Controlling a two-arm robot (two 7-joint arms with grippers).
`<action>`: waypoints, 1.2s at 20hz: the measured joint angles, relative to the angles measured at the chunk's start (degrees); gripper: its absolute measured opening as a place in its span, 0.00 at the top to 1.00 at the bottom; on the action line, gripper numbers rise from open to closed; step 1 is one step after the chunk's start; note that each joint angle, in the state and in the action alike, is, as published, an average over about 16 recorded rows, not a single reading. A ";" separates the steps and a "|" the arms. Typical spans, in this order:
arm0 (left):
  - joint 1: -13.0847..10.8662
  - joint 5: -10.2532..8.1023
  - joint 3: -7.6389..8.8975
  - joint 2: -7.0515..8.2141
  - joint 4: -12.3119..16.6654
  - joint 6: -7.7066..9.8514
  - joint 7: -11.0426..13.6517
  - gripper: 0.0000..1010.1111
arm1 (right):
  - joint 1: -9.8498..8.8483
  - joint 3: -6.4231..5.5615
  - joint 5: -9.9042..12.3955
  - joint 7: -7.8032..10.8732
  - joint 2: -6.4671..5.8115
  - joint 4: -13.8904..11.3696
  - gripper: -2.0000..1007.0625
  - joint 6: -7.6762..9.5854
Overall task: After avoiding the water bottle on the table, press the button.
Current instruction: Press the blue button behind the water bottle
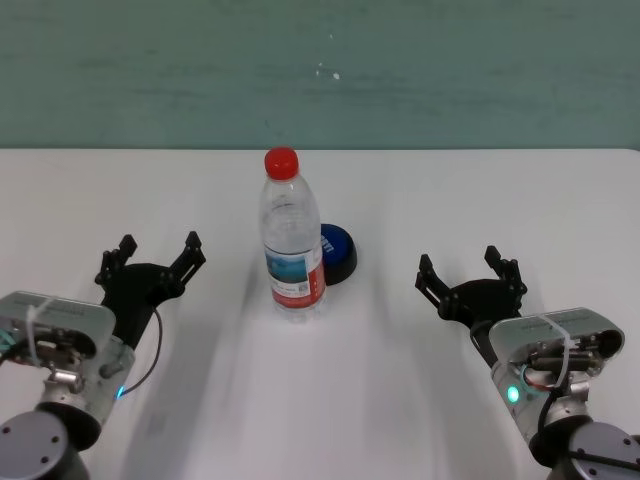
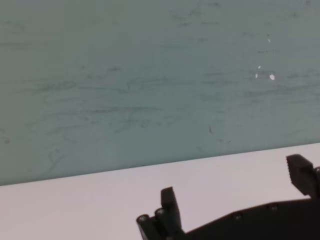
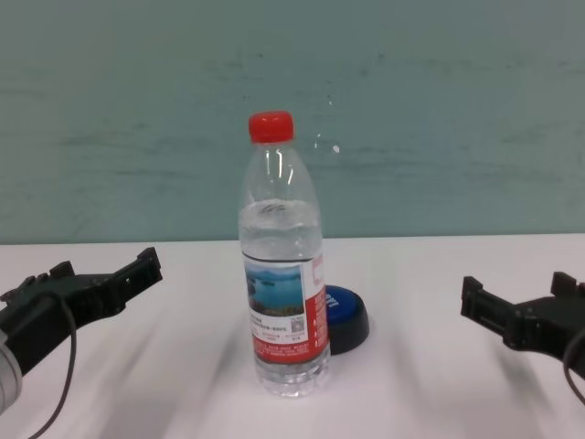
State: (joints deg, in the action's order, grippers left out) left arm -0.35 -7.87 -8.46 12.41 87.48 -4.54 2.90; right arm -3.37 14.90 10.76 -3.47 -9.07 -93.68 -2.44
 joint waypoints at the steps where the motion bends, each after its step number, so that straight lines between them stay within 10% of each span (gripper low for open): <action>1: 0.00 0.00 0.00 0.00 0.00 0.00 0.00 0.00 | 0.00 0.00 0.00 0.00 0.00 0.00 0.00 0.00; 24: -2.57 -0.48 1.89 0.32 2.00 -0.06 3.74 0.00 | 0.00 0.00 0.00 0.00 0.00 0.00 0.00 0.00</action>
State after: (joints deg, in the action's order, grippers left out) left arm -2.92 -8.36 -6.57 12.73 89.49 -4.60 6.65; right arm -3.37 14.90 10.76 -3.47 -9.07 -93.69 -2.44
